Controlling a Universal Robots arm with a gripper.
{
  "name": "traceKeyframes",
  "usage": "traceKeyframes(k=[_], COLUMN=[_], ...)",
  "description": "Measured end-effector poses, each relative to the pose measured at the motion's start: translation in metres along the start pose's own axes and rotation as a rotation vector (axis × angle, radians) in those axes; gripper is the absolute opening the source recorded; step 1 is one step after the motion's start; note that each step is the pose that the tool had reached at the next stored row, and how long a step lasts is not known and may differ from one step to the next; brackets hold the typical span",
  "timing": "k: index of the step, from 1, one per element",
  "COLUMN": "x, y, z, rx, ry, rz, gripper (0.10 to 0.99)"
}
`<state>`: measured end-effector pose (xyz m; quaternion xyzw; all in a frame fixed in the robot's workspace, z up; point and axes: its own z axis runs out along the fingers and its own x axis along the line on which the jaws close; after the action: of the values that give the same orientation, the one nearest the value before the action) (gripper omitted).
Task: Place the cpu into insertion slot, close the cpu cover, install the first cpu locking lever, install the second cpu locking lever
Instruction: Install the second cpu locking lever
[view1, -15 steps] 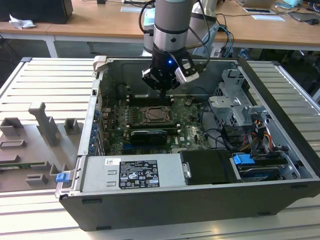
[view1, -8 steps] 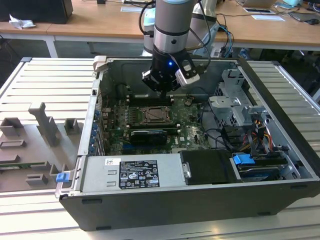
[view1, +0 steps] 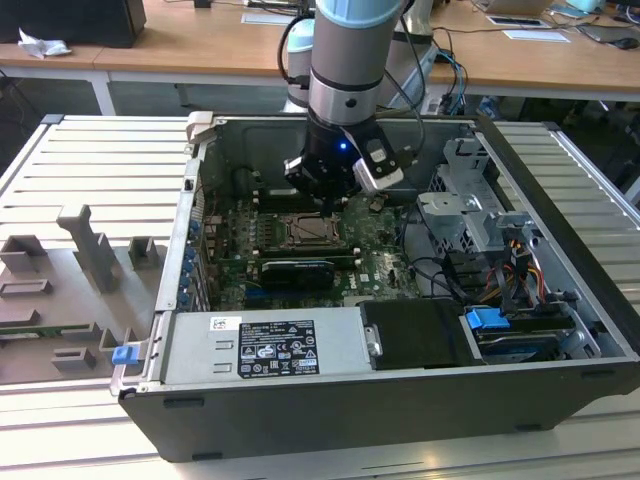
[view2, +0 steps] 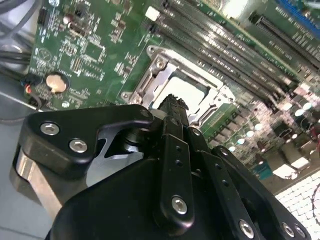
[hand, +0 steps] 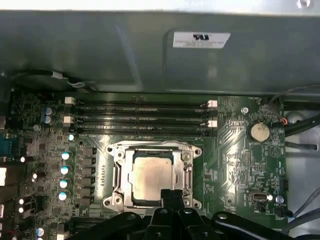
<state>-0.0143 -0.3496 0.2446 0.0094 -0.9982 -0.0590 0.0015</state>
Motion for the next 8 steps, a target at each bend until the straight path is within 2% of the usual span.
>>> traceKeyframes(k=[1,3,8], x=[0.0001,0.0002,0.0014], y=[-0.0011,-0.0087,-0.0251], z=[0.0021,0.0047,0.0042], rx=[0.0,0.0,-0.001], ry=[0.0001,0.0001,0.0001], rz=[0.0,0.0,0.0], gripper=[0.106,0.106,0.106])
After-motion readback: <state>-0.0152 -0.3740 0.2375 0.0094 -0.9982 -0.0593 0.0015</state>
